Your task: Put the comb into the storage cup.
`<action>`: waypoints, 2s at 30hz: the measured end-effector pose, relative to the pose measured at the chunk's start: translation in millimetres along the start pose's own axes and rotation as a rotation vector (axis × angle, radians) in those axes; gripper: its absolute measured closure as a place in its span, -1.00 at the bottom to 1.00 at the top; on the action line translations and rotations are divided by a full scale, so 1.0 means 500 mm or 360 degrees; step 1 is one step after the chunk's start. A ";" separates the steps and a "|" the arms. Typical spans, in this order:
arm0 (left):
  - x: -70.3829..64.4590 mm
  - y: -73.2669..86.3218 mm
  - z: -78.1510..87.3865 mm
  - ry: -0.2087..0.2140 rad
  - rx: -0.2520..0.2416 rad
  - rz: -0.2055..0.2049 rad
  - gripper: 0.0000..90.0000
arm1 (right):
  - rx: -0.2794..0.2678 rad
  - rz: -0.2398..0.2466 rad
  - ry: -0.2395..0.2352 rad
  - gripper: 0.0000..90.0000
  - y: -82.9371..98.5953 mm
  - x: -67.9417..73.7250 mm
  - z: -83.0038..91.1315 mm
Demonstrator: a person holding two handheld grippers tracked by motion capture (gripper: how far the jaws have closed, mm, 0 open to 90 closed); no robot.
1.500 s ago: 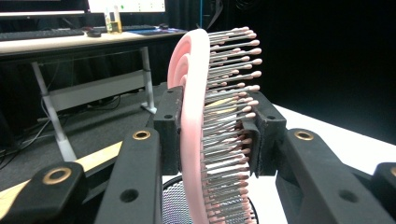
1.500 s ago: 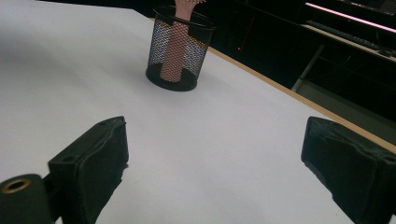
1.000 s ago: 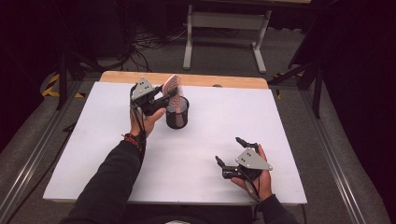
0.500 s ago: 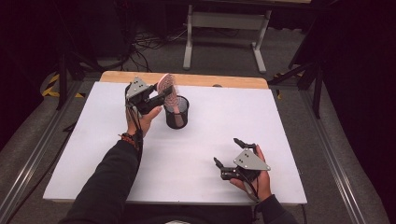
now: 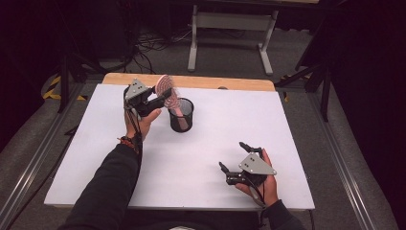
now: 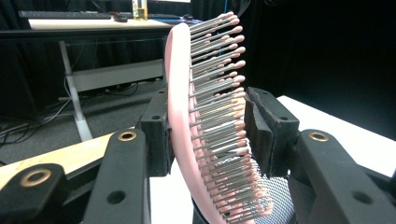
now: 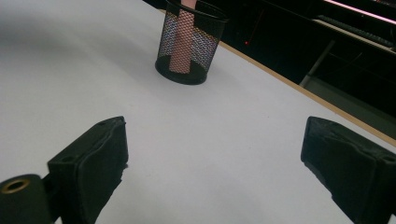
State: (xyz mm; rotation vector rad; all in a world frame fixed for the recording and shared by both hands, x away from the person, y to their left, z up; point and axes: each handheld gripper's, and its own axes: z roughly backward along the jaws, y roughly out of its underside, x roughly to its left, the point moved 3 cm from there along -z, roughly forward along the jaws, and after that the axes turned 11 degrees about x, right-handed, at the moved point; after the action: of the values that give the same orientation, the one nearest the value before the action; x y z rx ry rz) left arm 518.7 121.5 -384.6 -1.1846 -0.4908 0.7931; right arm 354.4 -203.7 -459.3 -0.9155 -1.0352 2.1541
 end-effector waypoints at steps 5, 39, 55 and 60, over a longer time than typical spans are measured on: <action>0.009 0.002 0.002 -0.0005 0.0006 0.0016 0.22 | 0.0008 -0.0002 0.0004 -0.82 0.001 0.000 -0.001; 0.045 0.019 0.016 -0.0027 0.0072 0.0054 0.18 | 0.0017 0.0005 0.0035 -0.80 0.001 -0.001 -0.001; 0.044 0.015 0.018 -0.0052 0.0130 -0.0006 0.09 | 0.0018 0.0004 0.0034 -0.80 0.001 0.000 -0.001; 0.044 0.010 0.024 -0.0079 0.0122 -0.0028 0.06 | 0.0016 0.0010 0.0033 -0.80 0.000 0.001 -0.001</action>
State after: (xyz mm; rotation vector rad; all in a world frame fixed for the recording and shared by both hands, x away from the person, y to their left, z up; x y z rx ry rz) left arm 522.8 146.9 -386.8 -1.0907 -0.5070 0.8210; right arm 354.3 -203.2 -459.5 -0.9352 -1.0123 2.1486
